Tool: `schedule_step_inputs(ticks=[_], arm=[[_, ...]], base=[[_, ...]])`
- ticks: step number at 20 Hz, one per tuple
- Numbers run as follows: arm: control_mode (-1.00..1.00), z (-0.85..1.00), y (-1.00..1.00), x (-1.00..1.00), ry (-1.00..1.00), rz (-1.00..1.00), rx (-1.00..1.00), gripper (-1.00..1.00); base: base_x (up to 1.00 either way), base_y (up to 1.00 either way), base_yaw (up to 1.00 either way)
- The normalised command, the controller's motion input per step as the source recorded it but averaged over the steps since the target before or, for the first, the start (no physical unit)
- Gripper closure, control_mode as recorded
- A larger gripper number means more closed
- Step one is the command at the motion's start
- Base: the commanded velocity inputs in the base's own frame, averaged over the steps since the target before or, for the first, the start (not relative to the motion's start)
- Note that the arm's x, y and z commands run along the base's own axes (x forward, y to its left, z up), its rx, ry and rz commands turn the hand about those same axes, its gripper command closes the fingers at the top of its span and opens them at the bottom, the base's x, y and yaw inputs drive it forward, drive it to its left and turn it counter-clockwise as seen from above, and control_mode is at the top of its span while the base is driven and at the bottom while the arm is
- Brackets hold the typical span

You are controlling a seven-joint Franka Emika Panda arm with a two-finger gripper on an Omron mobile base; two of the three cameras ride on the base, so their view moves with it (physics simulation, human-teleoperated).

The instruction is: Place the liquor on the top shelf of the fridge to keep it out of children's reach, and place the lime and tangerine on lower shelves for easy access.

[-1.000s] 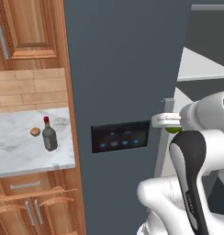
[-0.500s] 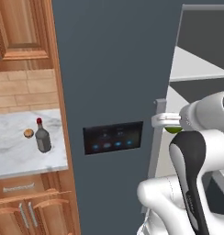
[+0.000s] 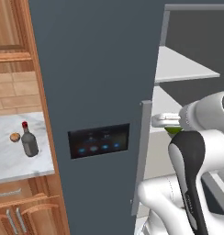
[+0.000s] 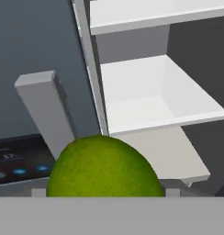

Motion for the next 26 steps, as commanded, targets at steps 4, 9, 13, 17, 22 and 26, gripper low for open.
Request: schedule_step_inputs(ticks=[4, 9, 13, 17, 22, 26], arm=[[1.0, 0.0, 0.0, 0.0, 0.0, 0.0, 0.0, 1.0], [1.0, 0.0, 0.0, 0.0, 0.0, 0.0, 0.0, 1.0], [1.0, 0.0, 0.0, 0.0, 0.0, 0.0, 0.0, 1.0], [1.0, 0.0, 0.0, 0.0, 0.0, 0.0, 0.0, 1.0], [1.0, 0.0, 0.0, 0.0, 0.0, 0.0, 0.0, 1.0], [1.0, 0.0, 0.0, 0.0, 0.0, 0.0, 0.0, 1.0]], base=[[0.0, -0.34, -0.1], [0.0, -0.33, -0.08], [0.0, -0.34, -0.07], [0.0, -0.31, -0.07], [0.0, -0.21, -0.04], [0.0, -0.02, 0.0]])
